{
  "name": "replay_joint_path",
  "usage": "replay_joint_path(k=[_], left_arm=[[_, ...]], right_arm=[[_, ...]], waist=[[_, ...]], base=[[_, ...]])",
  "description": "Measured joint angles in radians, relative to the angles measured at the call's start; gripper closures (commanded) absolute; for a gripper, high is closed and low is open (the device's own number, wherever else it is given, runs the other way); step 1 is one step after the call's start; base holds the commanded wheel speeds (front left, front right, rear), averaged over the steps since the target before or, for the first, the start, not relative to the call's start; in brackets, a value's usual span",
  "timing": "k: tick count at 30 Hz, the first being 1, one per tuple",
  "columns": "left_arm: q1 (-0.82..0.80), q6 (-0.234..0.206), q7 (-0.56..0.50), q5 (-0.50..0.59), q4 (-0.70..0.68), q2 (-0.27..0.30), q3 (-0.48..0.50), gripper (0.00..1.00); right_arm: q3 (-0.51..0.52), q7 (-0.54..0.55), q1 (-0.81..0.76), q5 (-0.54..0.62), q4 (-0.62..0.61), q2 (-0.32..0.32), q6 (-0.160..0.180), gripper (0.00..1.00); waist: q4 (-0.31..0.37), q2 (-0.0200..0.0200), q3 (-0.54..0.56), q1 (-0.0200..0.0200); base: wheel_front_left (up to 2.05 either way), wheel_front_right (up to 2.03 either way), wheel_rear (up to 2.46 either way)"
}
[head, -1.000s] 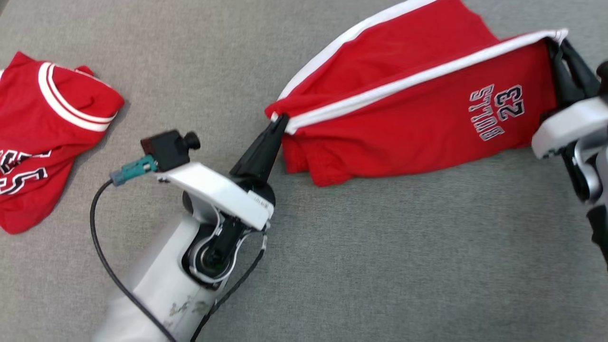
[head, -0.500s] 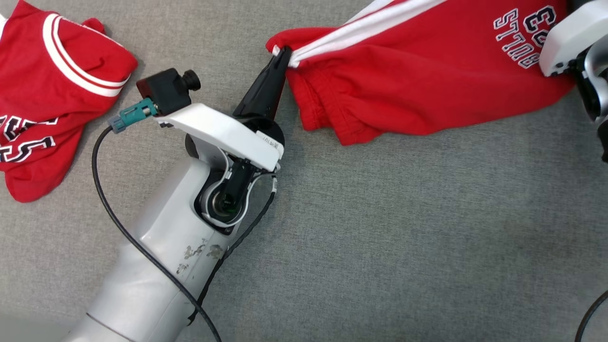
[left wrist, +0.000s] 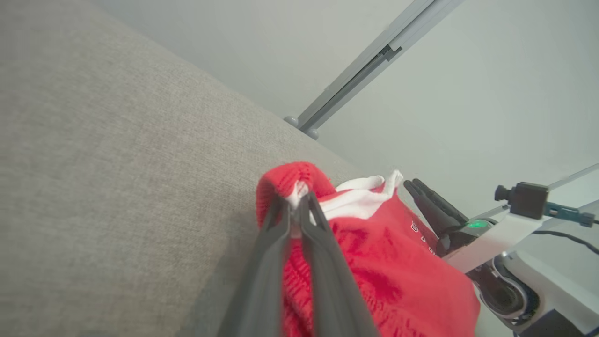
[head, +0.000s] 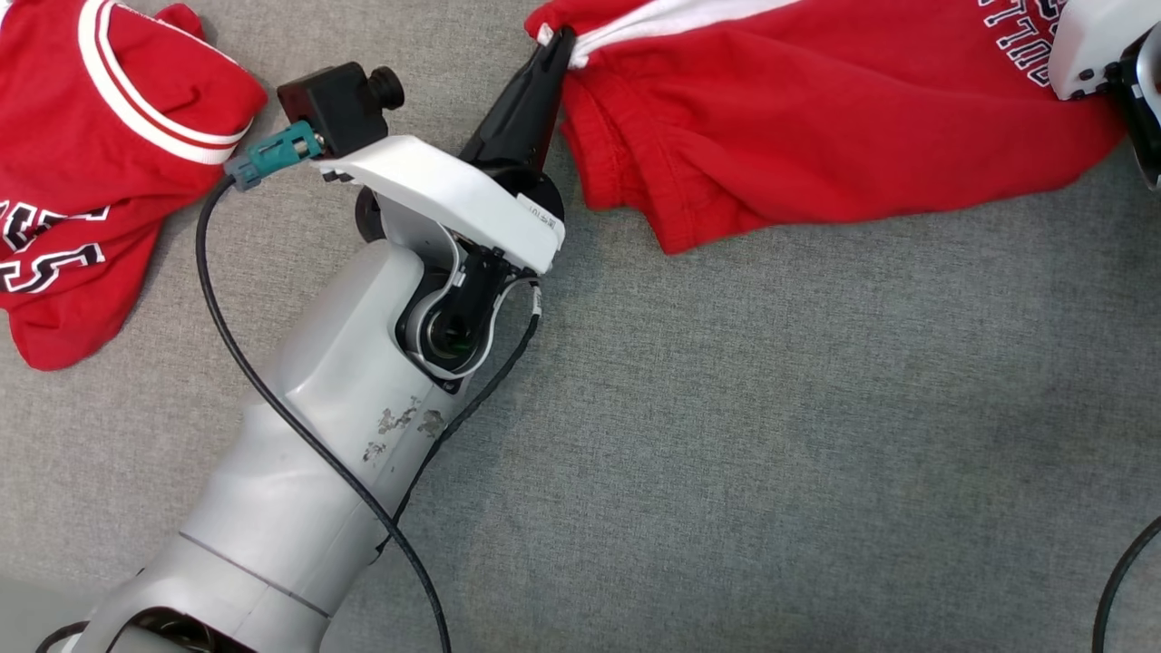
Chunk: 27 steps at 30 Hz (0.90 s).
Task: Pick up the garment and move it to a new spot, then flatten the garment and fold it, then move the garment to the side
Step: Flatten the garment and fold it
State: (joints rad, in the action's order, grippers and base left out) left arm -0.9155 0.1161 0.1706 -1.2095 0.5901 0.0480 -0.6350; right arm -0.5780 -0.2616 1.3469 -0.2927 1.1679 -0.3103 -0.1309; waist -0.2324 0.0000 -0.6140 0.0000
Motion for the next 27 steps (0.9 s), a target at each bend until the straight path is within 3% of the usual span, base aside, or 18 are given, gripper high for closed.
replay_joint_path(k=[3,6,8,15,19,23,27], left_arm=[[-0.015,-0.018,0.017,0.011,0.035,-0.002,-0.005,0.44],[-0.021,-0.035,0.033,0.018,0.060,-0.002,-0.011,0.40],[-0.021,-0.050,0.040,0.020,0.072,-0.002,-0.011,0.00],[0.003,-0.085,0.046,0.029,0.099,0.009,-0.021,0.00],[0.043,-0.099,0.059,0.046,0.096,0.045,-0.023,0.00],[0.095,-0.129,0.086,0.118,0.052,0.099,-0.005,0.00],[0.184,-0.186,0.090,0.272,-0.047,0.133,0.072,0.00]], right_arm=[[-0.009,0.000,0.006,-0.008,0.000,0.001,0.000,0.00],[0.006,0.000,0.008,-0.009,-0.029,-0.009,0.000,0.00],[0.016,0.000,0.004,-0.007,-0.058,-0.014,0.000,0.00],[0.060,0.000,-0.096,-0.004,-0.206,-0.006,0.000,0.00],[0.105,-0.003,-0.192,0.002,-0.295,0.009,0.000,0.00],[0.153,-0.003,-0.298,0.020,-0.384,0.033,0.000,0.00],[0.215,-0.003,-0.411,0.043,-0.466,0.052,0.000,0.00]], waist=[[0.004,0.0000,0.002,0.0000],[0.009,0.0000,0.009,0.0000],[0.013,0.0000,0.016,0.0000],[0.031,0.0000,0.054,0.0000],[0.046,0.0000,0.089,0.0000],[0.063,0.0000,0.134,0.0000],[0.078,0.0000,0.186,0.0000]], base=[[0.00,0.00,0.00],[0.00,0.00,0.00],[0.00,0.00,0.00],[0.00,0.00,0.00],[0.00,0.00,0.00],[0.00,0.00,0.00],[0.00,0.00,0.00]])
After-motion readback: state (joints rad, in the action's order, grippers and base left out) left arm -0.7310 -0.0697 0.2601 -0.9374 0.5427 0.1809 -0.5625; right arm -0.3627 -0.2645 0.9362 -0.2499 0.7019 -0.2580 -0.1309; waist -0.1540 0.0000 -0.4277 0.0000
